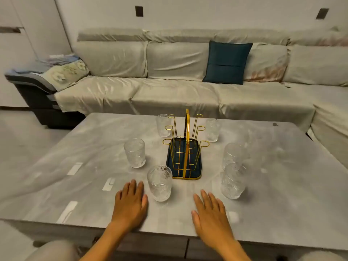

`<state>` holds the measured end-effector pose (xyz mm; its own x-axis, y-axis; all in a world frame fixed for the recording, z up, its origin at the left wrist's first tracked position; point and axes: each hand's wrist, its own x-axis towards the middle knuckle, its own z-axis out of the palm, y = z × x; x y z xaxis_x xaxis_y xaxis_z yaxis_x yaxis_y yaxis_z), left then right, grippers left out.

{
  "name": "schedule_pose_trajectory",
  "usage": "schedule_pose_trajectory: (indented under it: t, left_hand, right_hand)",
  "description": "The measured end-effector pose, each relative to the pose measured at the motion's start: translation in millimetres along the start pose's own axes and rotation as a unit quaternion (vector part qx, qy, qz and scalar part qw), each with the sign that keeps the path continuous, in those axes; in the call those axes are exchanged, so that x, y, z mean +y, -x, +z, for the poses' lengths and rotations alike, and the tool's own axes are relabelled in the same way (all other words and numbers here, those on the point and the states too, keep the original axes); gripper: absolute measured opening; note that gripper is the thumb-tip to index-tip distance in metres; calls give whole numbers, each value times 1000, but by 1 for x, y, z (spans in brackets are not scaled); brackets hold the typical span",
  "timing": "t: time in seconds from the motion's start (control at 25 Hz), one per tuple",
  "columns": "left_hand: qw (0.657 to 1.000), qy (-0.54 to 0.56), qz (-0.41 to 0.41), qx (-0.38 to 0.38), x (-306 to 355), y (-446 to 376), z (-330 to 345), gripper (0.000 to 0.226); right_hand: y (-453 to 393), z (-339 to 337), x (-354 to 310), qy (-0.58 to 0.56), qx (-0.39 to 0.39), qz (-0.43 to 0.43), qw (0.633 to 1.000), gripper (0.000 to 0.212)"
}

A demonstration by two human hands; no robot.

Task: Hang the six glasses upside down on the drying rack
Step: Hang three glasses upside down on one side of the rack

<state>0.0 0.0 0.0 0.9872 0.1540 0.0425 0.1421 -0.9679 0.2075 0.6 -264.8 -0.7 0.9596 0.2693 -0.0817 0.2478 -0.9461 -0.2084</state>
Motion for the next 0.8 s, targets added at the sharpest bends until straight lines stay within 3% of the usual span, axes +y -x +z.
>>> schedule_pose_trajectory:
  t: [0.12,0.2,0.28,0.44,0.56,0.8]
  left_hand:
    - [991,133,13,23,3,-11,-7,62]
    - [942,331,38,-33,7,-18,-8,84]
    - [905,419,43,-58,12,-20,-5,94]
    - [907,420,34,-13,22,-22,-2,79]
    - [882,471,12,3,26,-24,-17,73]
    - [895,413,41,166,18,-46,-116,79]
  right_hand:
    - [-22,-8,-10,-25,91,2,996,51]
    - [-41,-6,-19,-48,112,-8,993,54]
    - [-54,4,-19,-30,122,1,992,60]
    - [-61,14,-16,14,125,14,992,64]
    - [-64,17,-14,12,125,19,992,63]
    - [-64,21,-12,-2,99,30,995,66]
